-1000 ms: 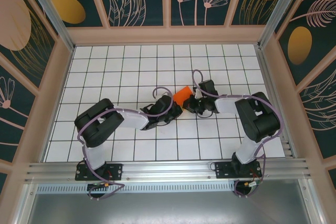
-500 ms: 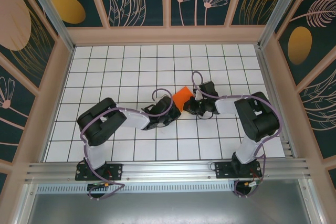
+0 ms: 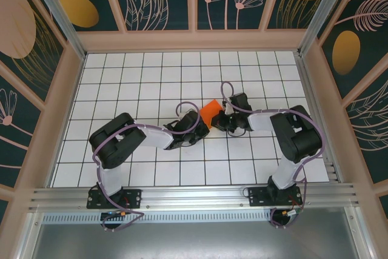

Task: Fold a paper plane with a square sheet of paper (pick it up from the middle)
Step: First fold in half a square sheet of paper at the center of the table.

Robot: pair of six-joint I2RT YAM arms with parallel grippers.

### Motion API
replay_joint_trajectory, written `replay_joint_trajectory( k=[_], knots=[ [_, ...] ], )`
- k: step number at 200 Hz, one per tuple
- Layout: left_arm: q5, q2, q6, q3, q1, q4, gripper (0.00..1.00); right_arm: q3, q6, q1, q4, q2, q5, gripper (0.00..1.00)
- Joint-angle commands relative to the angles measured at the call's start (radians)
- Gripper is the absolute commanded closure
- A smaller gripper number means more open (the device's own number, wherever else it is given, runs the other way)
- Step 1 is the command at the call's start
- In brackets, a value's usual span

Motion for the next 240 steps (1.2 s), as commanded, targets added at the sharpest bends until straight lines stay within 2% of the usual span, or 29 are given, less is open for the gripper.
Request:
replay_joint_trajectory(
  k=[1,66,108,133,183,240],
  knots=[
    [-0.006,-0.033,0.024,0.012,0.005,0.020,1.00,0.024,-0.031,-0.006,-0.015,0.037,0.001,1.00],
    [-0.045,-0.008,0.017,0.018,0.011,-0.039,1.00,0.016,-0.034,-0.006,-0.030,0.037,0.007,1.00],
    [-0.030,-0.043,0.040,-0.003,0.011,0.059,1.00,0.022,-0.040,-0.006,-0.034,0.033,0.000,1.00],
    [-0.056,-0.044,0.053,0.008,0.010,0.023,1.00,0.019,-0.040,-0.006,-0.031,0.033,-0.002,1.00],
    [-0.014,0.019,0.009,0.022,0.011,-0.025,1.00,0.019,-0.033,-0.006,-0.008,0.019,-0.023,1.00],
    [-0.024,0.034,-0.023,0.028,0.010,-0.083,1.00,0.000,-0.048,0.005,0.041,-0.013,-0.038,1.00]
  ],
)
